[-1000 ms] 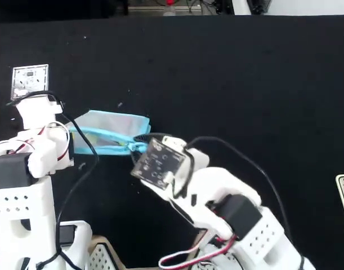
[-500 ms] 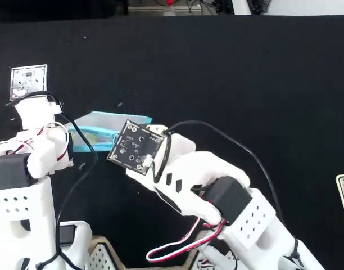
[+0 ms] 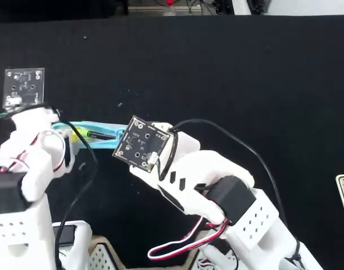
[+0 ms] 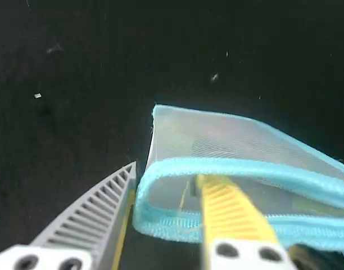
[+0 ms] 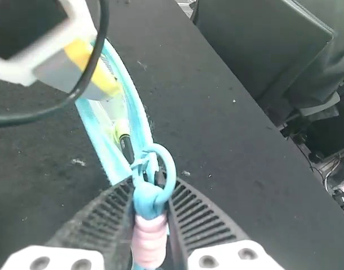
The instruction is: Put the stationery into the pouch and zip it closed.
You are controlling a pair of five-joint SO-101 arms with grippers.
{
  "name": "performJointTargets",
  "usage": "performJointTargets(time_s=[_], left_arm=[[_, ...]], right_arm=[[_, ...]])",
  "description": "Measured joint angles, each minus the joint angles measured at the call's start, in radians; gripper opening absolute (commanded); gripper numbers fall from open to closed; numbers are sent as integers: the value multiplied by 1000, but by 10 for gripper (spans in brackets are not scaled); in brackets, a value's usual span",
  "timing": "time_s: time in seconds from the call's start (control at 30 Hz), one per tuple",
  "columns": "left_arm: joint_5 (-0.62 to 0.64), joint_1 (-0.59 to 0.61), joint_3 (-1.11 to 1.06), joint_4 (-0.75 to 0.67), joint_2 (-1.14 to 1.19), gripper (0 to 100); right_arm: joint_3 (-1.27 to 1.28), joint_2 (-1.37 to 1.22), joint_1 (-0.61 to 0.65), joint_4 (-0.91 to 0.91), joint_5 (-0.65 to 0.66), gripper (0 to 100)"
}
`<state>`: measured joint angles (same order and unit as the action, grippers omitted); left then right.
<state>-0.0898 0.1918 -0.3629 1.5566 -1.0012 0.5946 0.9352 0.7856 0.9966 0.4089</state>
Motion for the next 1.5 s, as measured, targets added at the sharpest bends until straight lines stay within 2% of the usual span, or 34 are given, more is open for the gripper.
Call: performJointTargets(time_s=[0.23,0.53,0.67,0.87,1.03,1.23,1.33,1.5], left_arm=[[-12,0,0,0,-164,201],[-12,-3,-23,-37,-548,202],[-12,-3,-132,-132,-571,202],[-12,-3,-281,-247,-569,202],[-12,-3,-270,-230,-569,202],[-12,-8,-229,-163,-569,202],[-37,-107,-221,-115,-569,202],[-135,-370,-157,12,-571,203]], right_arm=[[0,0,0,0,-25,11],[-15,-6,0,-34,-124,11],[-17,-6,-25,-34,-127,11],[-17,-6,-130,-34,-127,11],[-17,-6,-201,-34,-127,11],[-20,-6,-218,-37,-127,11],[-54,-6,-218,-37,-127,11],[-98,-6,-218,-37,-127,11]])
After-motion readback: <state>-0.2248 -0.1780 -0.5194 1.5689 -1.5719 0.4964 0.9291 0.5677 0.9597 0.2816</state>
